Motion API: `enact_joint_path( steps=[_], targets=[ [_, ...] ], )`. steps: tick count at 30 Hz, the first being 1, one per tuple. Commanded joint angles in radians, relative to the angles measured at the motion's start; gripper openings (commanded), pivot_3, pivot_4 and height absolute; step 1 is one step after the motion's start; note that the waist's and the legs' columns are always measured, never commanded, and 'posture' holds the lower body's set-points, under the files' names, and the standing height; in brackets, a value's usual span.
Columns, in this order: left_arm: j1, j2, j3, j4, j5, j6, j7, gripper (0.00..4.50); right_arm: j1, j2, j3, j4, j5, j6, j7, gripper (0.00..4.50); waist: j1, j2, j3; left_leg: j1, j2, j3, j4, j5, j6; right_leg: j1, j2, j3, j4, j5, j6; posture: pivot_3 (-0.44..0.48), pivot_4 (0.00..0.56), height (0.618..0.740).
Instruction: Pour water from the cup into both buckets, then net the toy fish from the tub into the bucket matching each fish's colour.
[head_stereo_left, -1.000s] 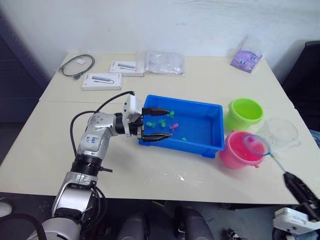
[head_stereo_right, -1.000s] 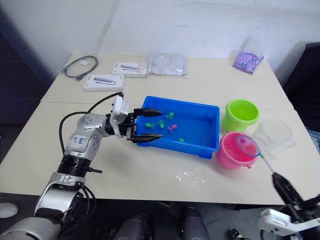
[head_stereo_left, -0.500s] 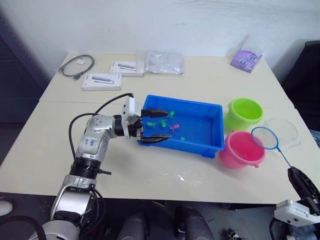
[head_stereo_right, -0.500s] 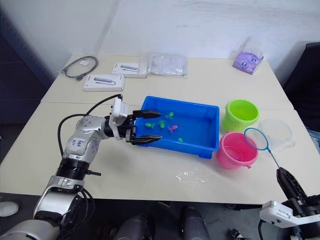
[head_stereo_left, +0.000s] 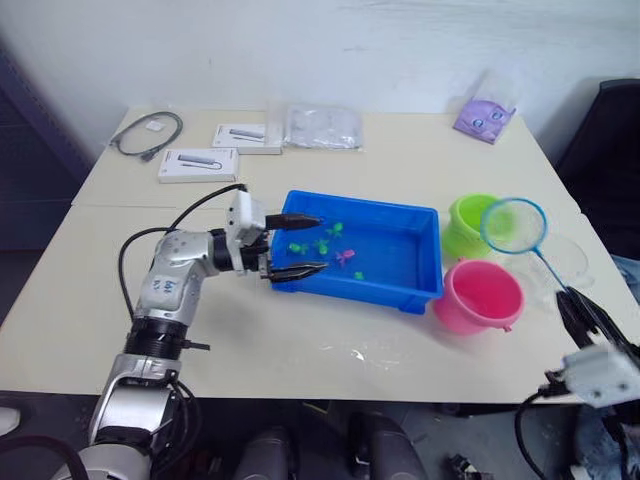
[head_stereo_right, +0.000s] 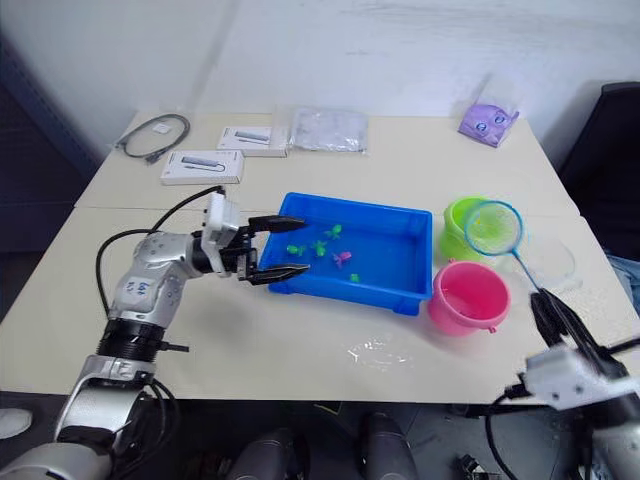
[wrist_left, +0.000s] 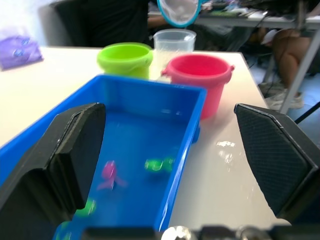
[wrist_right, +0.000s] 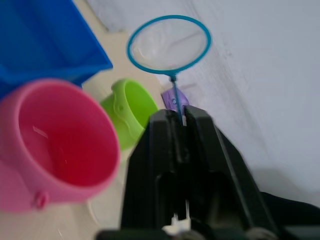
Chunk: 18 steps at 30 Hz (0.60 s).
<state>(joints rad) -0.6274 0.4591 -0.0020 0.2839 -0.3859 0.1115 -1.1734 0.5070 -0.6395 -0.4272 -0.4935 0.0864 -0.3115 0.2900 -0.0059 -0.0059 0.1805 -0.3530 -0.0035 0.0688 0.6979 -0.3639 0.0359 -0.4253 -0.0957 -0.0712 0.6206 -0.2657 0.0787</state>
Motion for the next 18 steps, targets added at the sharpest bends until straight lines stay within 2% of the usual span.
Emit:
enact_joint_path(
  steps=[1, 5, 9, 13, 18],
  targets=[
    [0.010, 0.036, 0.076, 0.014, 0.000, -0.043, 0.049, 4.41, -0.144, -0.043, 0.123, -0.127, 0.285, 0.312, 0.080, 0.00, 0.003, 0.000, 0.000, 0.000, 0.000, 0.000, 0.000, 0.000, 0.000, 0.000, 0.000, 0.000, 0.000, 0.000, 0.000, 0.000, 0.150, 0.740],
    [0.046, 0.087, 0.121, 0.005, -0.005, -0.044, 0.068, 4.41, -0.350, -0.099, 0.241, -0.171, 0.447, 0.678, 0.086, 0.00, 0.005, 0.000, 0.000, -0.001, 0.000, -0.001, 0.001, 0.000, 0.000, -0.001, -0.002, -0.001, 0.000, 0.000, 0.000, 0.000, 0.150, 0.740],
    [0.100, 0.143, 0.123, -0.046, -0.002, -0.035, 0.048, 4.41, -0.515, -0.218, 0.282, -0.136, 0.477, 0.917, 0.137, 0.00, 0.011, 0.000, 0.000, -0.004, 0.000, -0.003, 0.000, 0.000, 0.000, -0.002, -0.003, -0.004, -0.001, 0.000, -0.001, 0.000, 0.150, 0.740],
    [0.183, 0.181, 0.153, -0.142, -0.015, 0.007, 0.097, 4.41, -0.743, -0.278, 0.407, -0.016, 0.393, 0.979, 0.217, 0.00, 0.006, 0.000, 0.000, -0.005, -0.001, -0.004, 0.001, -0.001, 0.001, -0.002, -0.005, -0.005, -0.004, 0.000, 0.000, 0.000, 0.150, 0.740],
    [0.266, 0.196, 0.154, -0.234, -0.005, 0.027, 0.132, 4.41, -0.911, -0.287, 0.553, 0.160, 0.214, 0.919, 0.291, 0.00, 0.006, 0.000, 0.000, -0.005, -0.001, -0.004, -0.001, -0.001, 0.000, -0.003, -0.005, -0.006, -0.004, 0.000, 0.000, 0.000, 0.150, 0.740]
  ],
)
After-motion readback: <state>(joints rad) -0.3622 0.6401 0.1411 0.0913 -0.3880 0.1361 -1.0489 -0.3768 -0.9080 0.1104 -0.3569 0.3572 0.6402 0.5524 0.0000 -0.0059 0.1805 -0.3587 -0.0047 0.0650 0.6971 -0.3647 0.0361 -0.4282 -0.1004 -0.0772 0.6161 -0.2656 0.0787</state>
